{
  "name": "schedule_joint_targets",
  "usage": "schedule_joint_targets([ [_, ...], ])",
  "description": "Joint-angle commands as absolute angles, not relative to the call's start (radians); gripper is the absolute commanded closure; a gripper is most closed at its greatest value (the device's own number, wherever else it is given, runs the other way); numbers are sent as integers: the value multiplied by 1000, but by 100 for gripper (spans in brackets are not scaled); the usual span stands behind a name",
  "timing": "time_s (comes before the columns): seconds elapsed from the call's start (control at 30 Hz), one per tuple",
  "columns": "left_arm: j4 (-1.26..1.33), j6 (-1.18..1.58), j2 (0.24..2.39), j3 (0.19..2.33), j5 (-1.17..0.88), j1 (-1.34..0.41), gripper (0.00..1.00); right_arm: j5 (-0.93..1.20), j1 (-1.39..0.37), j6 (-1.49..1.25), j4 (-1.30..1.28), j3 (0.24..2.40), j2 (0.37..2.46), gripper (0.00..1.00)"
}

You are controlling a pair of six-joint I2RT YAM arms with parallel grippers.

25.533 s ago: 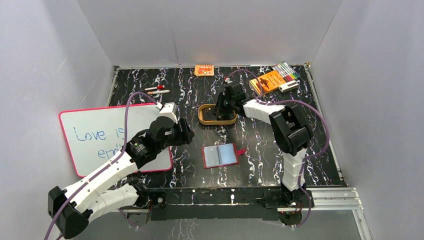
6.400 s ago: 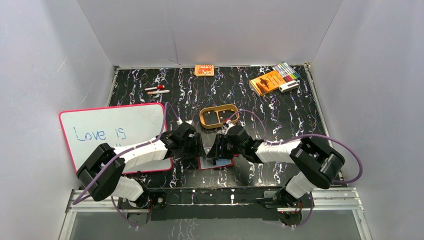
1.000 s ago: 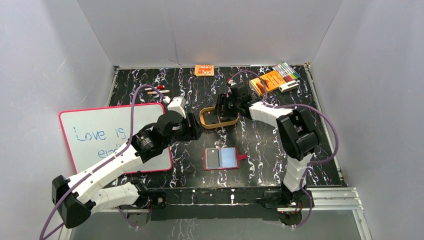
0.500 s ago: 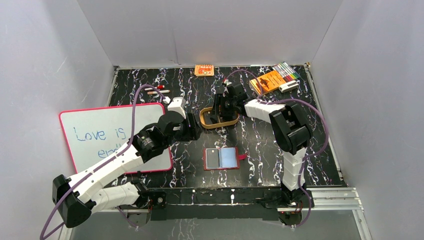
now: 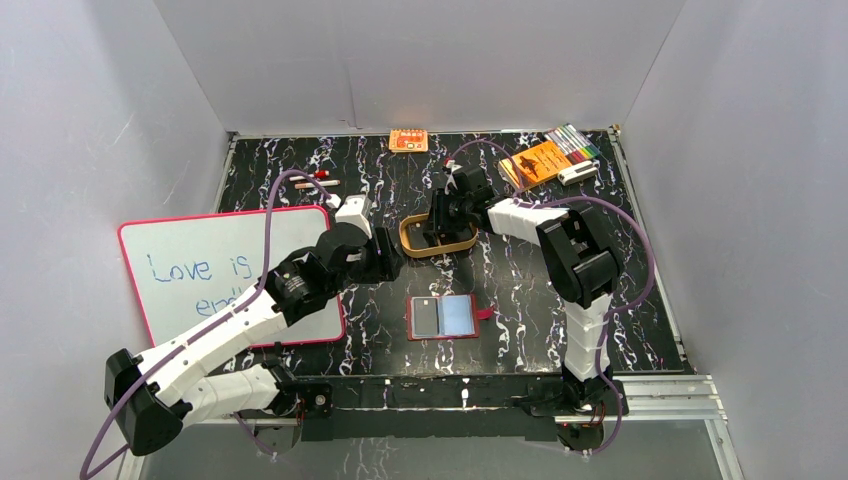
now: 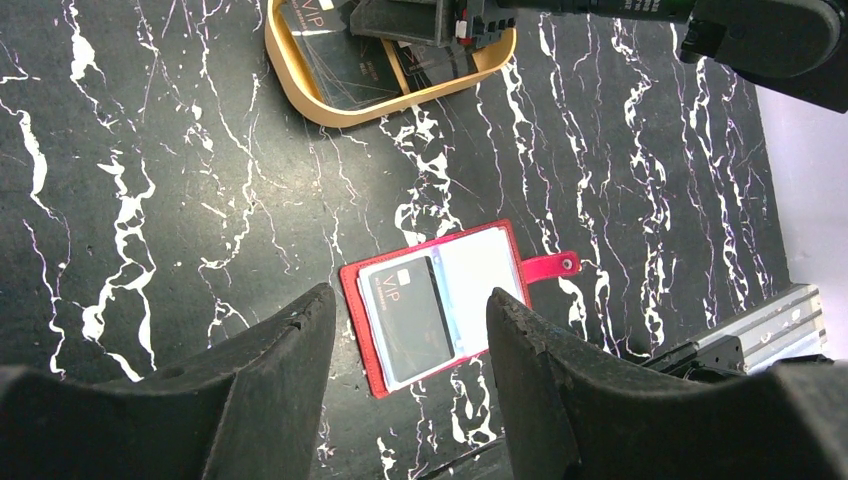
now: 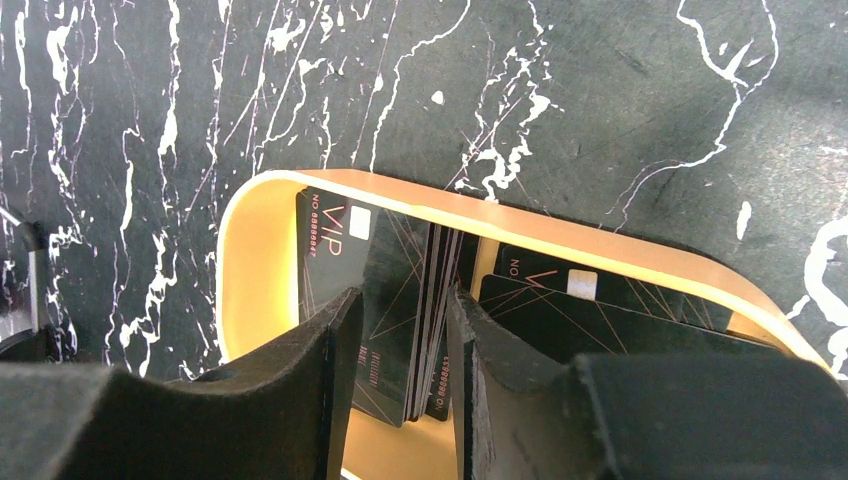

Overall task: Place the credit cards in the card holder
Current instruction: Pick up the credit card from the storage box.

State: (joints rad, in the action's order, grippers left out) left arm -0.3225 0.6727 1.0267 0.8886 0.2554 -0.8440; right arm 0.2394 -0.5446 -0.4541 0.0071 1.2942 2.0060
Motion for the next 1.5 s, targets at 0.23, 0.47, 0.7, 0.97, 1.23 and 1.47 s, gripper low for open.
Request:
schedule_joint_targets([
  [0.23, -321, 670, 1012, 870, 282, -846, 45, 268, -558, -450, 53, 1325, 2024, 48],
  [0.47, -320, 670, 1015, 867, 282, -846, 45, 265, -561, -446, 38, 1333, 2039, 54],
  [0.7, -320, 671, 1017, 865, 284, -846, 45, 246, -561, -446, 28, 1329, 2032, 66],
  [0.97, -321, 670, 1017, 864, 285, -846, 45, 224, -554, -467, 54, 1290, 2001, 79],
  [1.23, -319, 672, 1020, 862, 285, -846, 45, 228, -538, -478, 69, 1262, 1965, 85],
  [1.47, -318, 673, 1021, 861, 285, -845, 45, 245, -513, -488, 85, 1227, 1929, 88],
])
